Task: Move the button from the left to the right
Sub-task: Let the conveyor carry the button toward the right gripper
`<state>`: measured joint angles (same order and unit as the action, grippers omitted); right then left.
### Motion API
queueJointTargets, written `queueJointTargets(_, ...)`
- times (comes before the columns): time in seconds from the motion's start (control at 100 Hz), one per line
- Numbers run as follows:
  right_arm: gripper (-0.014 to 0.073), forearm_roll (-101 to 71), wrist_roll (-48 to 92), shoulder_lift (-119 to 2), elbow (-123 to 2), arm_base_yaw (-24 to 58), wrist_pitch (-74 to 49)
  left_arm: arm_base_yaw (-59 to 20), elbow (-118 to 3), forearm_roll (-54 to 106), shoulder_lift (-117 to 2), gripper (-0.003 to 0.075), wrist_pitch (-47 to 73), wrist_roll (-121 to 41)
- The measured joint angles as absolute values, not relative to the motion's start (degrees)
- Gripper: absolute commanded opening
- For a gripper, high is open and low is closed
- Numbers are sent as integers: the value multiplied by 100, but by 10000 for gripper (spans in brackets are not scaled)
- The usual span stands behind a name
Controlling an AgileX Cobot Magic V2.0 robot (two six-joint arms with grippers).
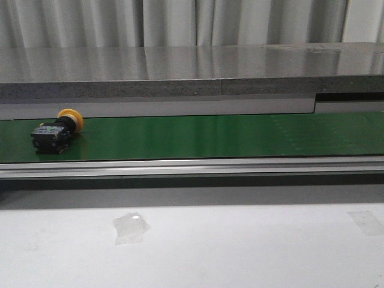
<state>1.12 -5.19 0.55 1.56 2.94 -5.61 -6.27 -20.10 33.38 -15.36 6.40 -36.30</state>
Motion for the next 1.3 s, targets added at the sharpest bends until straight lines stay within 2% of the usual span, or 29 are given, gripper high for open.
queueJointTargets(0.11, -68, 112, -519, 55, 156, 294, -561, -627, -1998, 3338, -1478, 508, 640, -3630)
queueJointTargets(0.18, -68, 112, -519, 55, 156, 294, -561, -627, -1998, 3338, -1474, 466, 640, -3630)
queueJointTargets(0.25, -68, 112, -519, 55, 156, 294, -561, -627, -1998, 3338, -1474, 382, 640, -3630)
queueJointTargets(0.51, -68, 112, -519, 55, 156, 294, -561, -627, -1998, 3338, -1465, -21, 637, -3630)
queueJointTargets(1.06, -68, -99, -519, 55, -65, 294, -263, -627, -1998, 3338, -1465, -20, 637, -3630)
queueJointTargets(1.18, -68, -236, -519, -182, -691, 294, -633, -627, -1998, 3338, -1465, -20, 637, -3630)
queueJointTargets(1.3, -68, -278, -519, -835, -1596, 294, -1673, -627, -1998, 3338, -1465, -20, 637, -3630)
